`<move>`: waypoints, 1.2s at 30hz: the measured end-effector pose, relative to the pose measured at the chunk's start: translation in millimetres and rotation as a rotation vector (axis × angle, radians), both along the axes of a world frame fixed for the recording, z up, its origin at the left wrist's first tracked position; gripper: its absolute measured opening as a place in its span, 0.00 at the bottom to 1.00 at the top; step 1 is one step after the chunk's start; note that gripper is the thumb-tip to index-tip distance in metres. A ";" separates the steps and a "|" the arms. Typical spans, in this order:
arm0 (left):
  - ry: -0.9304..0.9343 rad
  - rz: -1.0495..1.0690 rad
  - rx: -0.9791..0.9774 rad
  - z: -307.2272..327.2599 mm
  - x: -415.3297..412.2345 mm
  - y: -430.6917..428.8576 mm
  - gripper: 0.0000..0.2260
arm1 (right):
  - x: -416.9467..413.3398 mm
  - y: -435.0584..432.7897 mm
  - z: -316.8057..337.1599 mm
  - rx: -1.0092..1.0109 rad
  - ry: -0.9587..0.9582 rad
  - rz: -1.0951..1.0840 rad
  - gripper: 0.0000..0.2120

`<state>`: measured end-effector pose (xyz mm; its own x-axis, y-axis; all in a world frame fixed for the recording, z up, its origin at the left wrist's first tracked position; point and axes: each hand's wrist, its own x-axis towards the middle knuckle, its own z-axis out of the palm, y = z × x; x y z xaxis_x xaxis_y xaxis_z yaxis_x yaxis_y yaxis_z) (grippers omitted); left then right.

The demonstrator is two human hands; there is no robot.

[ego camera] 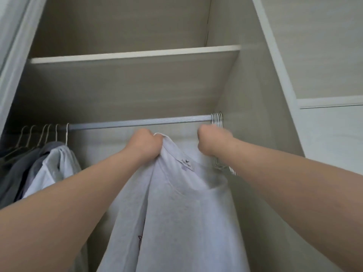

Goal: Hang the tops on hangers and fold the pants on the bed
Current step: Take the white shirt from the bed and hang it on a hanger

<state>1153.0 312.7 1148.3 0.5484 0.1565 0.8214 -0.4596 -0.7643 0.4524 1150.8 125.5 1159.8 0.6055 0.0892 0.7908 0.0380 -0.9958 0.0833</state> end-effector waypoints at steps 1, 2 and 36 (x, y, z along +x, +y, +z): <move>0.010 0.012 0.026 1.6 3.8 -3.1 0.16 | 5.6 -4.2 2.0 -0.018 -0.118 -0.041 0.10; 0.013 0.020 0.051 2.2 7.8 -6.5 0.16 | 11.3 -8.3 3.5 -0.061 -0.193 -0.113 0.14; -0.013 0.116 0.134 -26.8 31.9 8.7 0.15 | -5.4 -30.7 10.6 0.480 -0.171 0.115 0.14</move>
<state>1184.9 321.4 1121.5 0.5219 0.1068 0.8463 -0.3701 -0.8656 0.3374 1145.4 94.8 1170.4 0.4717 -0.2492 0.8458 0.1754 -0.9136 -0.3669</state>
